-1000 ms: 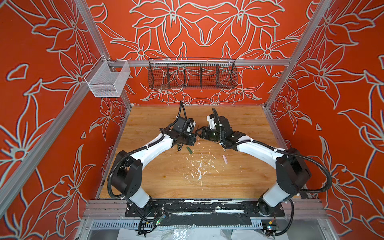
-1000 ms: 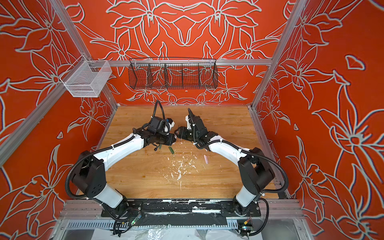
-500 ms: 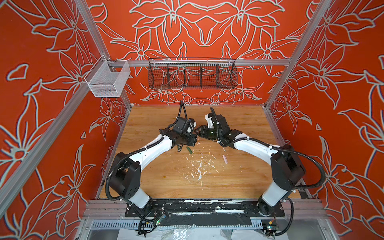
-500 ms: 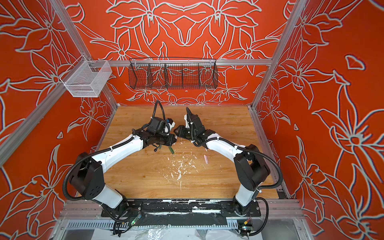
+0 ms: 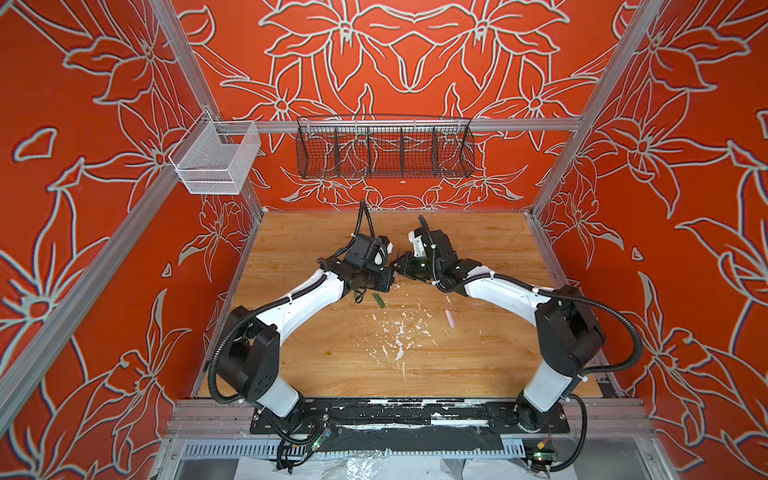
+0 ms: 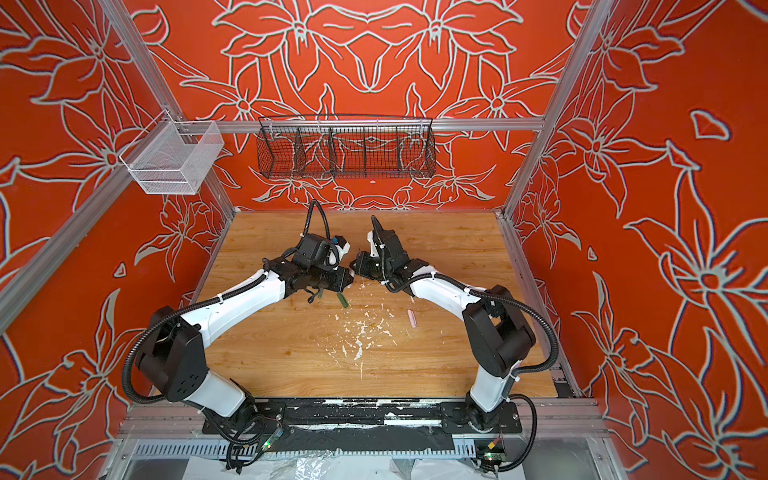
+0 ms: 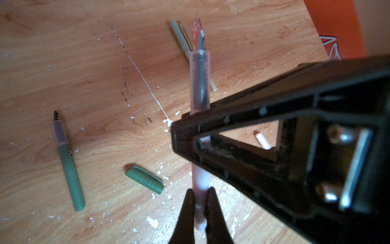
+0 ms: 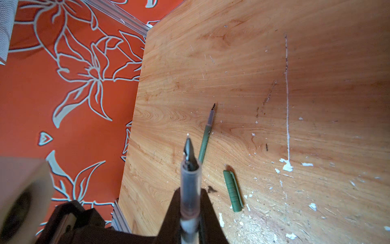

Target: Insert the pens into the pen caps

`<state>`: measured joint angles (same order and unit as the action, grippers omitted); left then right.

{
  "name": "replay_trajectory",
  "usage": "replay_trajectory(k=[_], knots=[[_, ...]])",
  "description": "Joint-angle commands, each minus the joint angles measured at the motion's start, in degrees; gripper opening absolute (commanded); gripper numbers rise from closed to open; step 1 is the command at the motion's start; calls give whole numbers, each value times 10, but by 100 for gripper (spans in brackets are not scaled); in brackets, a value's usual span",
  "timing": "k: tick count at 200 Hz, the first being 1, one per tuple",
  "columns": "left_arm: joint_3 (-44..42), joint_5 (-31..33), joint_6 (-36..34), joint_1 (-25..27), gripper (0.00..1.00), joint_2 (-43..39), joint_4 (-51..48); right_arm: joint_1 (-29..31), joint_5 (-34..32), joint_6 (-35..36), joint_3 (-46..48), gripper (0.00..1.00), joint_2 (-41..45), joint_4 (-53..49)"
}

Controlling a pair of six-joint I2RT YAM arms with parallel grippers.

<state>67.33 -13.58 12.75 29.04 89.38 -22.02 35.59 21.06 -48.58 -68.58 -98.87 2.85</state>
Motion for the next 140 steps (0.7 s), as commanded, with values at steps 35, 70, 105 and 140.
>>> replay_trajectory(k=[35,70,105,140], knots=[[-25,-29,-7,5,37,-30,39,-2,6,-17,32,3,39,28],[-38,-28,-3,5,35,-34,59,-2,17,-33,47,2,51,48],[-43,-47,2,5,30,-33,74,-1,30,-54,67,2,55,75],[-41,-48,5,5,22,-29,73,-2,35,-58,74,2,57,85]])
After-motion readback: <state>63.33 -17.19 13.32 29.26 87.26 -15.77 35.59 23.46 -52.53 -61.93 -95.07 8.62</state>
